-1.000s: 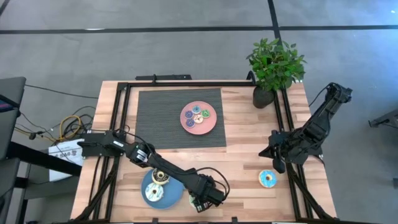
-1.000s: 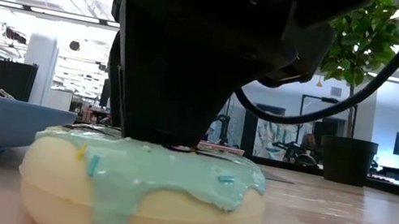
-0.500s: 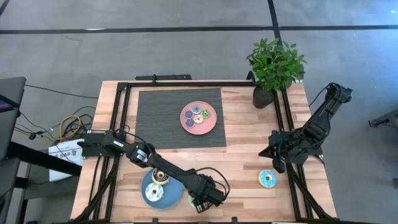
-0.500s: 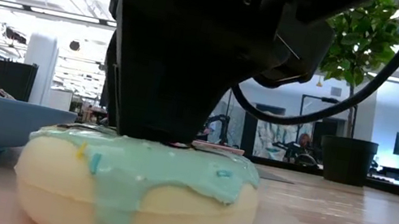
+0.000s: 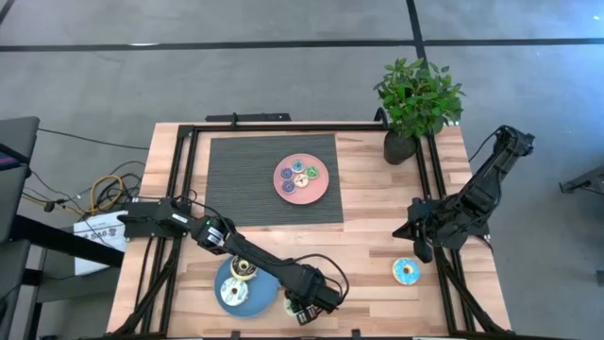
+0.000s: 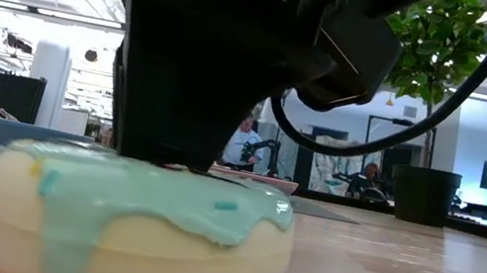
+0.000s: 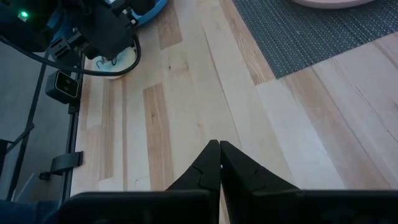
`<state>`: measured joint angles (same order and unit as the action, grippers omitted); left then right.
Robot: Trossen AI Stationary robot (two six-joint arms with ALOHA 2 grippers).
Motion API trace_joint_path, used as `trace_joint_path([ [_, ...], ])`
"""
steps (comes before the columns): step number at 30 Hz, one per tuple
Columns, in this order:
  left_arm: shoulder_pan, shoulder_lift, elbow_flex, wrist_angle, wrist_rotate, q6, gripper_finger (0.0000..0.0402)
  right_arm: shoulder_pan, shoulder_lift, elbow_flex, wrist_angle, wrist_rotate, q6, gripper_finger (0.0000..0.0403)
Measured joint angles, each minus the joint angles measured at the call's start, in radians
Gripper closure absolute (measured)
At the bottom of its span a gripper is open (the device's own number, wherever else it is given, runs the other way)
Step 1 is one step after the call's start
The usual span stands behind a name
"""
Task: Pick & Place donuts
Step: Put the big light green donut on the blue plate
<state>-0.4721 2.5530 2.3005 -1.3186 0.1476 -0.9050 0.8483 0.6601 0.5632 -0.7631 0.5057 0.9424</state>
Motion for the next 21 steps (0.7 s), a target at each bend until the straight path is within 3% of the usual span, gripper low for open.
trace_joint_path([
  [16, 0.005, -0.02, 0.05, -0.016, 0.01, -0.076, 0.0245, 0.0, 0.0, 0.0, 0.0, 0.0, 0.0, 0.0403],
  [21, 0.006, -0.064, 0.055, -0.161, 0.014, -0.143, 0.0245, 0.0, 0.0, 0.0, -0.001, 0.001, -0.001, 0.0403],
])
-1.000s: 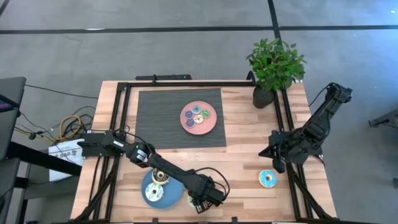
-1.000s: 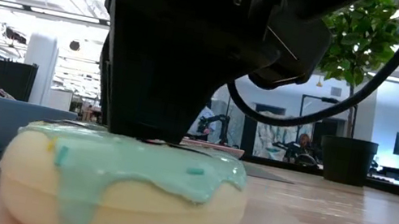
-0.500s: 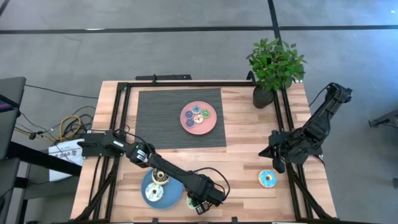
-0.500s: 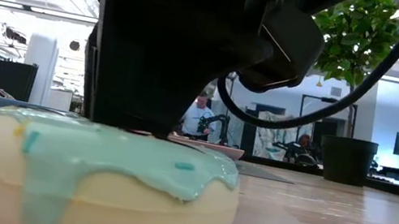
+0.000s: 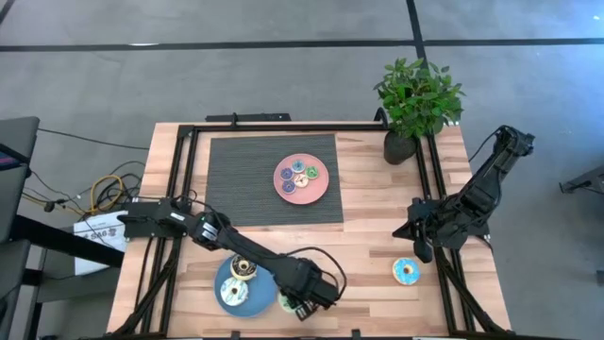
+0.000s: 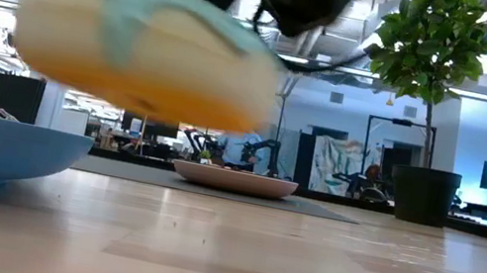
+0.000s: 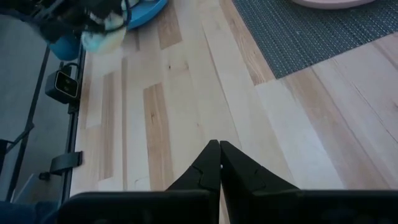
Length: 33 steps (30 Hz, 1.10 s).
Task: Pick & Place donuts
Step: Put the big light green donut on the blue plate
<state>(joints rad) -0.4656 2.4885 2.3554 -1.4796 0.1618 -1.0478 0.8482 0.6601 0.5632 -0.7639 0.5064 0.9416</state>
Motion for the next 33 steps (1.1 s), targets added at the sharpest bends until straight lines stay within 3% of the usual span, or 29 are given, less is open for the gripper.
trace_joint_path([
  [3, -0.012, -0.02, -0.003, -0.097, 0.002, -0.051, 0.0245, 0.0, 0.0, 0.0, 0.0, 0.0, -0.001, 0.0403],
  [17, -0.15, -0.039, -0.003, -0.092, -0.138, -0.163, 0.0245, 0.0, 0.0, 0.0, -0.002, 0.037, -0.007, 0.0403],
  [23, -0.17, -0.045, -0.004, -0.091, -0.168, -0.114, 0.0245, 0.0, 0.0, 0.0, -0.002, 0.101, -0.007, 0.0403],
  [27, -0.17, -0.097, -0.006, -0.091, -0.241, -0.057, 0.0245, 0.0, 0.0, 0.0, -0.001, 0.102, -0.003, 0.0403],
  [33, -0.176, -0.26, -0.195, -0.09, -0.329, -0.024, 0.0245, 0.0, 0.0, 0.0, 0.001, 0.102, 0.04, 0.0403],
])
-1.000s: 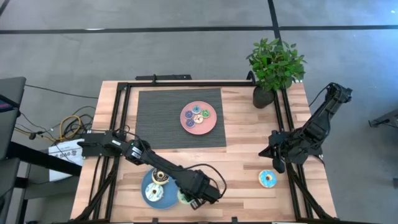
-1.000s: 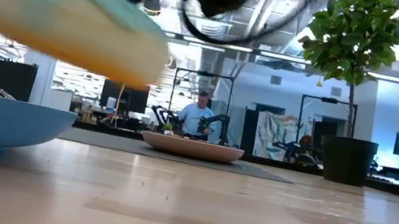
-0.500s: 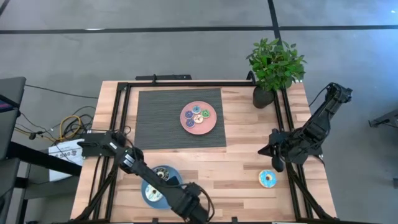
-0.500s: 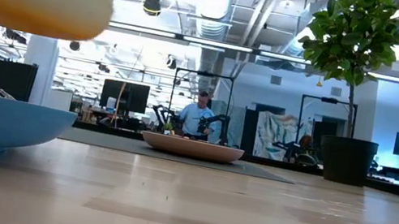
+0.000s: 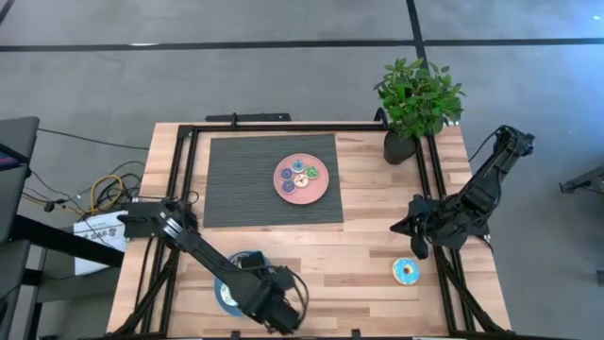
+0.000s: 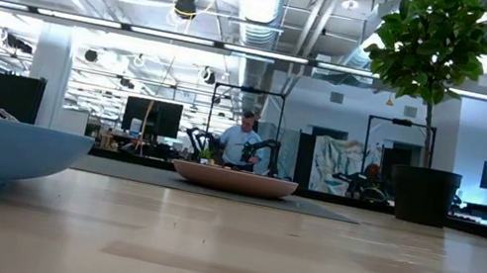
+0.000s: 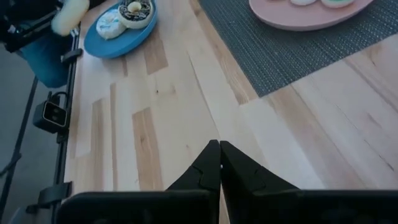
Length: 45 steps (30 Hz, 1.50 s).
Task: Pick & Place donuts
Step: Put the big light green donut on the blue plate
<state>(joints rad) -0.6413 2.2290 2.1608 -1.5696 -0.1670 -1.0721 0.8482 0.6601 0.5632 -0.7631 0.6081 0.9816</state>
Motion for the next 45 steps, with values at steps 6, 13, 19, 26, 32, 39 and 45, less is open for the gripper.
trace_joint_path([
  [6, -0.013, -0.193, -0.329, 0.016, 0.056, -0.109, 0.0245, 0.0, 0.0, 0.0, 0.001, 0.043, 0.036, 0.0403],
  [13, -0.009, -0.224, -0.469, 0.177, 0.167, -0.202, 0.0245, -0.018, 0.0, 0.0, 0.003, 0.099, 0.111, 0.0403],
  [19, -0.01, -0.198, -0.478, 0.196, 0.134, -0.267, 0.0245, -0.065, 0.0, 0.0, 0.01, 0.099, 0.127, 0.0403],
  [26, -0.022, -0.199, -0.549, 0.29, 0.09, -0.35, 0.0245, -0.113, 0.0, 0.0, 0.016, 0.098, 0.127, 0.0403],
  [32, -0.04, -0.197, -0.584, 0.345, 0.1, -0.393, 0.0245, -0.118, 0.0, 0.0, 0.016, 0.098, 0.124, 0.0403],
  [39, -0.04, -0.198, -0.591, 0.428, 0.091, -0.393, 0.0245, -0.118, 0.0, 0.0, 0.015, 0.097, 0.11, 0.0403],
  [45, -0.037, -0.197, -0.591, 0.439, 0.091, -0.388, 0.0242, -0.118, 0.0, 0.0, 0.015, 0.096, 0.109, 0.0403],
])
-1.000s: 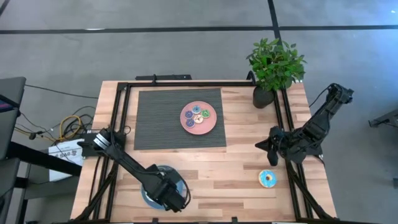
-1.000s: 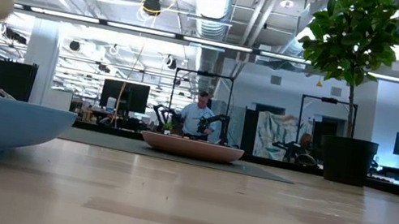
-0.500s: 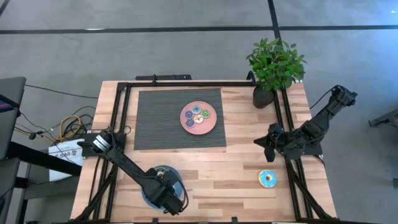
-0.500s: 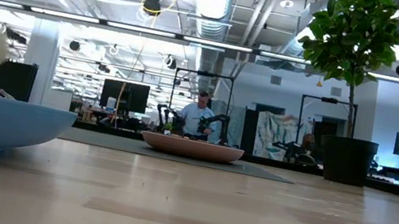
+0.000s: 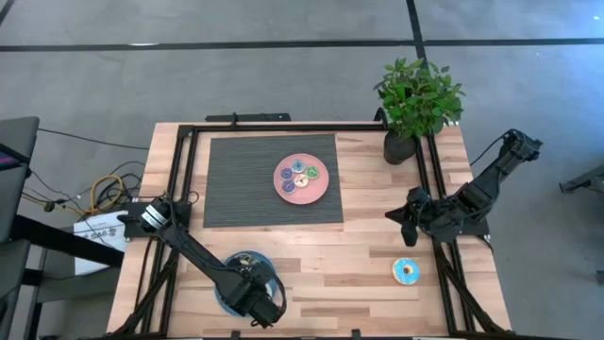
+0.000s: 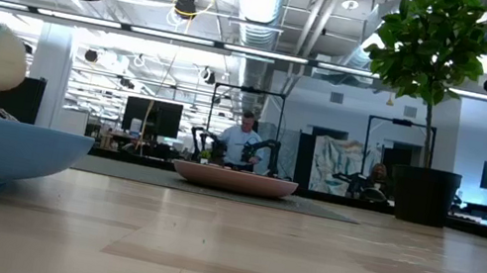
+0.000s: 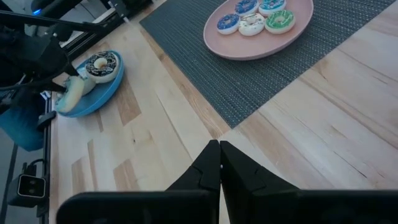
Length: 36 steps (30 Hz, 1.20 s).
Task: Pick & Place donuts
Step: Put the big light green donut on the blue plate, then put the big light blue donut on the blue plate
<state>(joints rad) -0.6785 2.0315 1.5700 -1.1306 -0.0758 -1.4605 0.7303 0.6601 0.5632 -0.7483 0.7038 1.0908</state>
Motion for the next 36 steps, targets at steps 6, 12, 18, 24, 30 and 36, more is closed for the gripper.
trace_joint_path([
  [6, 0.0, 0.0, 0.0, -0.038, 0.001, -0.027, 0.0217, 0.0, 0.0, 0.0, 0.0, -0.001, -0.002, 0.0403],
  [12, 0.0, 0.0, 0.0, -0.042, 0.008, -0.028, 0.0177, 0.0, 0.0, 0.0, -0.001, -0.024, -0.026, 0.0403],
  [18, 0.005, 0.0, 0.0, -0.048, 0.022, -0.028, 0.0152, 0.0, 0.0, 0.0, -0.002, -0.048, -0.028, 0.0403],
  [24, 0.014, 0.0, 0.039, -0.07, 0.04, -0.027, 0.015, 0.0, 0.0, 0.0, -0.002, -0.05, -0.029, 0.0403],
  [30, 0.013, -0.001, 0.132, -0.188, 0.014, -0.027, 0.015, 0.0, 0.0, 0.0, -0.002, -0.05, -0.029, 0.0403],
  [36, 0.013, -0.001, 0.259, -0.314, -0.028, -0.092, 0.015, 0.0, 0.0, 0.0, -0.002, -0.051, -0.027, 0.0403],
])
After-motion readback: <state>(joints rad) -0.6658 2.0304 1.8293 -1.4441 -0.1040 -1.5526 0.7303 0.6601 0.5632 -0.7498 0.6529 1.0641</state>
